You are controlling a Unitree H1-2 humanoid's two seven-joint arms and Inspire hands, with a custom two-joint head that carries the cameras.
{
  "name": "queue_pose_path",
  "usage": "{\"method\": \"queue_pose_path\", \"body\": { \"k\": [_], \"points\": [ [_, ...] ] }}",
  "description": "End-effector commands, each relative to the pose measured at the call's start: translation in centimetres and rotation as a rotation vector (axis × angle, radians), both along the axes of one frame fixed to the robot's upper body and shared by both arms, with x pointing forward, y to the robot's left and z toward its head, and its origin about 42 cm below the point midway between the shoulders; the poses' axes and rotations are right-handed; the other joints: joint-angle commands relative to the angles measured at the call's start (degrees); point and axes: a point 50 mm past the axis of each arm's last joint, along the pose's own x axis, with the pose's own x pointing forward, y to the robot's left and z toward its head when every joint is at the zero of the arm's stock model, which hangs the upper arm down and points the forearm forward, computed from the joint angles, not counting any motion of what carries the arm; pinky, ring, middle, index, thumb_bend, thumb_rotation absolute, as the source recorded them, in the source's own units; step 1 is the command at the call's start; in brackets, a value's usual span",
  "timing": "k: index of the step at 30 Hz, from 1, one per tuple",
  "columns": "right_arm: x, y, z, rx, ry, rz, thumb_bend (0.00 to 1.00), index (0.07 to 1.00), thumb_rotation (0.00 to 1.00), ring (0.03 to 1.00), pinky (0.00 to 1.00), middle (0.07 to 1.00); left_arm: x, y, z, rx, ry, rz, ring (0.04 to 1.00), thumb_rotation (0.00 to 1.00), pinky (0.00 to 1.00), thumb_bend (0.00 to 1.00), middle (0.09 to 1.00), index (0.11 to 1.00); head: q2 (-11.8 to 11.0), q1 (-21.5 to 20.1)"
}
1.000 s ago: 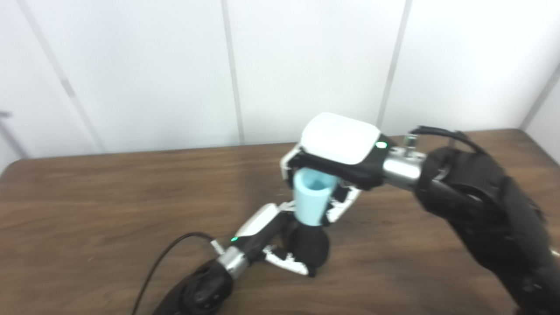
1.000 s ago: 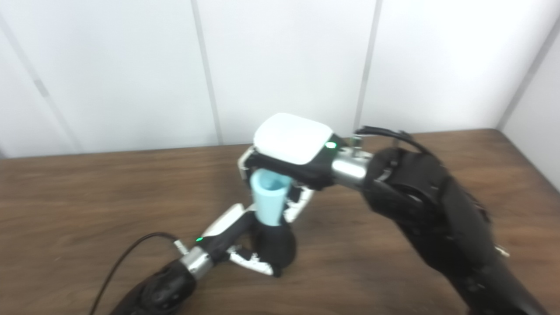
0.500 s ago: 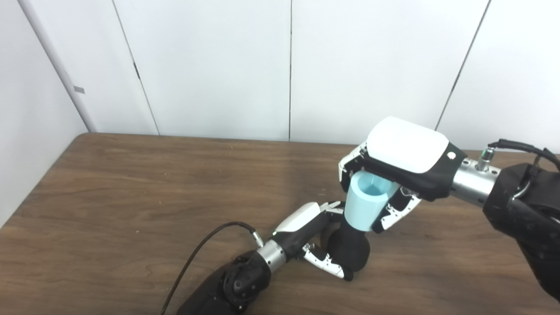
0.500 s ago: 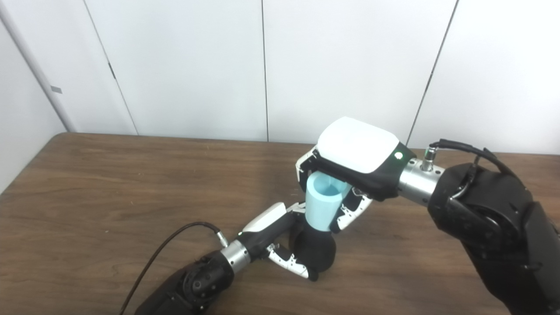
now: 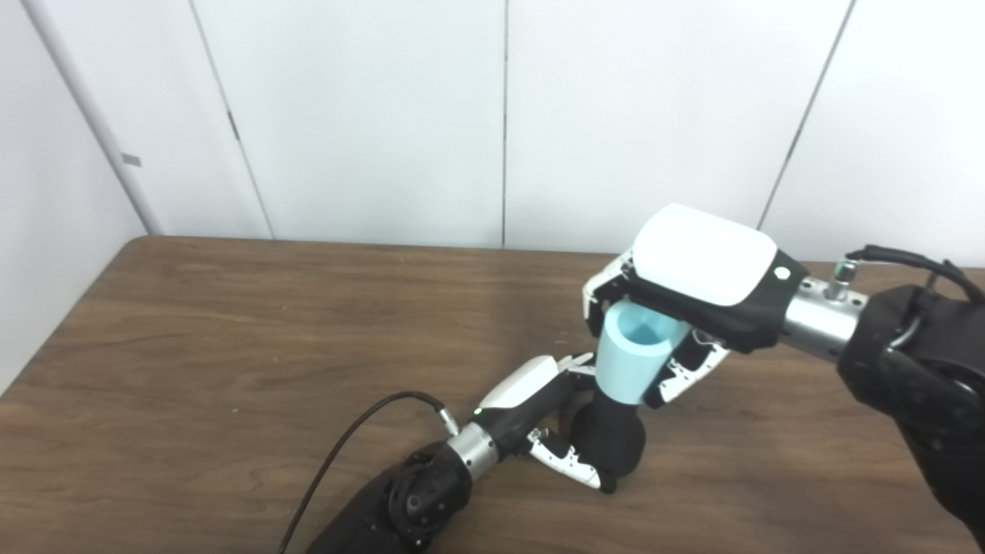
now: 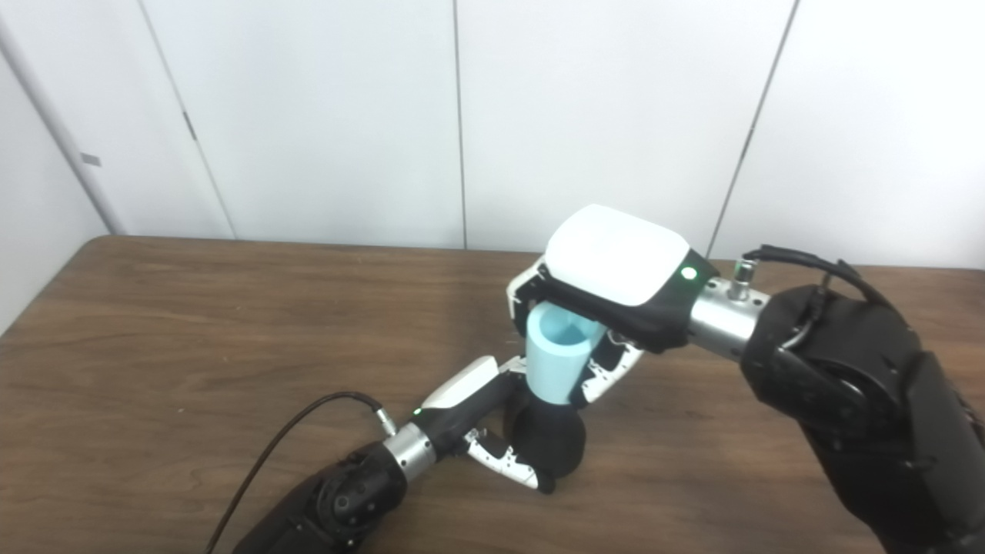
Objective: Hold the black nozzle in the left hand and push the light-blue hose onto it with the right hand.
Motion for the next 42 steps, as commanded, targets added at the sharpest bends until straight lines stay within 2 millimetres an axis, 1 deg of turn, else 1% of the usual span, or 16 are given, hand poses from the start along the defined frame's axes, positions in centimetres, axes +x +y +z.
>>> {"method": "queue_pose_path", "body": {
  "k": [1, 5, 10, 11, 13, 24, 26, 27, 42],
  "points": [
    [0.0, 0.4, 2.8, 0.035, -0.100, 0.005, 0.52, 0.514, 0.00, 0.286, 0.23, 0.407, -4.9, 3.9, -9.7, 0.329, 0.356, 0.034, 0.983, 0.06, 1.00, 0.52, 0.808, 0.481, 0.02, -0.28],
    [0.1, 0.6, 2.6, 0.035, -0.101, -0.002, 0.52, 0.515, 0.00, 0.294, 0.26, 0.411, -4.9, 4.1, -9.7, 0.332, 0.358, 0.033, 0.977, 0.06, 1.00, 0.52, 0.809, 0.481, -0.05, -0.90],
    [0.2, 1.0, 2.2, 0.051, -0.098, -0.004, 0.52, 0.513, 0.00, 0.281, 0.25, 0.402, -4.9, 4.5, -9.8, 0.334, 0.364, 0.038, 0.965, 0.06, 1.00, 0.52, 0.806, 0.481, -0.07, -1.49],
    [0.2, 1.0, 2.1, 0.053, -0.097, -0.005, 0.53, 0.495, 0.00, 0.277, 0.24, 0.443, -5.0, 4.6, -9.8, 0.334, 0.366, 0.039, 0.964, 0.06, 1.00, 0.52, 0.806, 0.481, 0.00, -1.77],
    [0.3, 1.1, 2.0, 0.054, -0.093, -0.008, 0.53, 0.486, 0.00, 0.271, 0.23, 0.465, -5.0, 4.7, -9.7, 0.333, 0.370, 0.042, 0.964, 0.06, 1.00, 0.52, 0.806, 0.481, 0.10, -2.10],
    [0.3, 1.1, 2.0, 0.052, -0.083, -0.008, 0.53, 0.482, 0.00, 0.266, 0.21, 0.472, -5.1, 4.9, -9.5, 0.320, 0.377, 0.045, 0.972, 0.06, 1.00, 0.52, 0.818, 0.480, 0.30, -2.26],
    [0.3, 1.1, 2.0, 0.050, -0.082, -0.008, 0.52, 0.506, 0.00, 0.266, 0.22, 0.413, -5.1, 4.9, -9.5, 0.319, 0.378, 0.045, 0.972, 0.06, 1.00, 0.52, 0.819, 0.480, 0.30, -2.26],
    [0.3, 1.1, 1.9, 0.049, -0.081, -0.009, 0.52, 0.509, 0.00, 0.267, 0.22, 0.406, -5.1, 4.9, -9.5, 0.319, 0.378, 0.046, 0.972, 0.06, 1.00, 0.52, 0.819, 0.480, 0.30, -2.26],
    [0.4, 0.5, 1.3, 0.023, -0.063, -0.036, 0.52, 0.516, 0.00, 0.285, 0.25, 0.402, -5.0, 4.8, -9.3, 0.321, 0.371, 0.045, 0.967, 0.06, 1.00, 0.52, 0.805, 0.480, 0.73, -2.51]
  ]
}}
